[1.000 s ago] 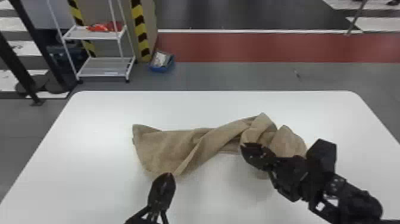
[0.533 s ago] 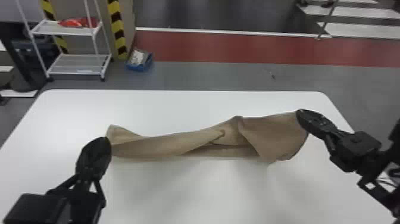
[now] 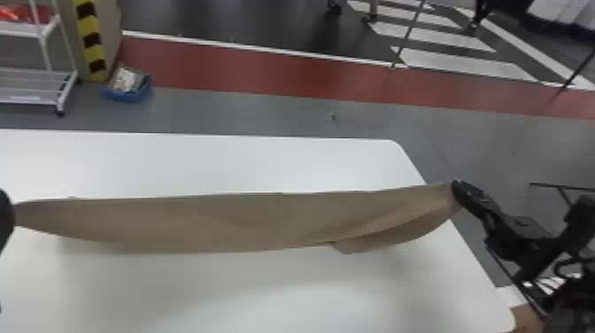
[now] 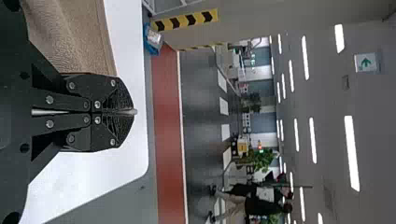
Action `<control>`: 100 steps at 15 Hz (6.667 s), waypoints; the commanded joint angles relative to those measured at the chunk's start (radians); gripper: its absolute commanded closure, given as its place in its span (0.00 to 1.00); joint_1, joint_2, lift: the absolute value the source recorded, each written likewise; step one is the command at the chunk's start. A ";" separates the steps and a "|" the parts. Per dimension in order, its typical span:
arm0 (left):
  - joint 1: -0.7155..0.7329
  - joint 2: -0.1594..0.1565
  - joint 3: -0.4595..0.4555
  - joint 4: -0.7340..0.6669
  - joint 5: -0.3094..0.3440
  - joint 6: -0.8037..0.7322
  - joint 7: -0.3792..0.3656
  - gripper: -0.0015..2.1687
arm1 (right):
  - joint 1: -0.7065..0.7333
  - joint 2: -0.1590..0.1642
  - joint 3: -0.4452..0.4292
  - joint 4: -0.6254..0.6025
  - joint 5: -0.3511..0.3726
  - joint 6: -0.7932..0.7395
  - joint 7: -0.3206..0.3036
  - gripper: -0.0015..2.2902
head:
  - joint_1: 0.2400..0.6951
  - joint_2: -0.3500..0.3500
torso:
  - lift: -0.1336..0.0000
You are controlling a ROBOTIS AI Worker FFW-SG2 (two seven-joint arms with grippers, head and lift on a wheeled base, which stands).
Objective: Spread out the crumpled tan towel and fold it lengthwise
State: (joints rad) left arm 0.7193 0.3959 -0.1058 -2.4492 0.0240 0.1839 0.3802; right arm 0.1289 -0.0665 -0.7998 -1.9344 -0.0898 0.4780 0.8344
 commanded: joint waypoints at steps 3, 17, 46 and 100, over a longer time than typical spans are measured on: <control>0.017 0.003 0.060 -0.014 0.030 0.003 -0.004 0.64 | -0.022 -0.059 -0.035 0.052 -0.002 0.000 -0.008 0.74 | 1.00 0.00 | 0.07; -0.647 0.014 0.041 0.292 0.231 0.325 -0.119 0.64 | -0.514 -0.125 0.287 0.400 0.226 0.018 -0.003 0.74 | 0.82 0.22 | 0.07; -0.081 -0.062 0.143 -0.088 0.237 0.690 -0.014 0.64 | -0.114 -0.230 0.030 0.543 -0.097 -0.439 0.299 0.74 | 1.00 0.13 | 0.07; -0.709 -0.112 -0.009 0.581 0.333 0.632 -0.330 0.10 | -0.295 -0.268 0.096 0.821 0.140 -0.706 -0.014 0.02 | 1.00 0.00 | 0.07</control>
State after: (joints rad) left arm 0.0127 0.2838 -0.1107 -1.8763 0.3659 0.8133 0.0505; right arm -0.1657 -0.3333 -0.7037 -1.1136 0.0518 -0.2274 0.8206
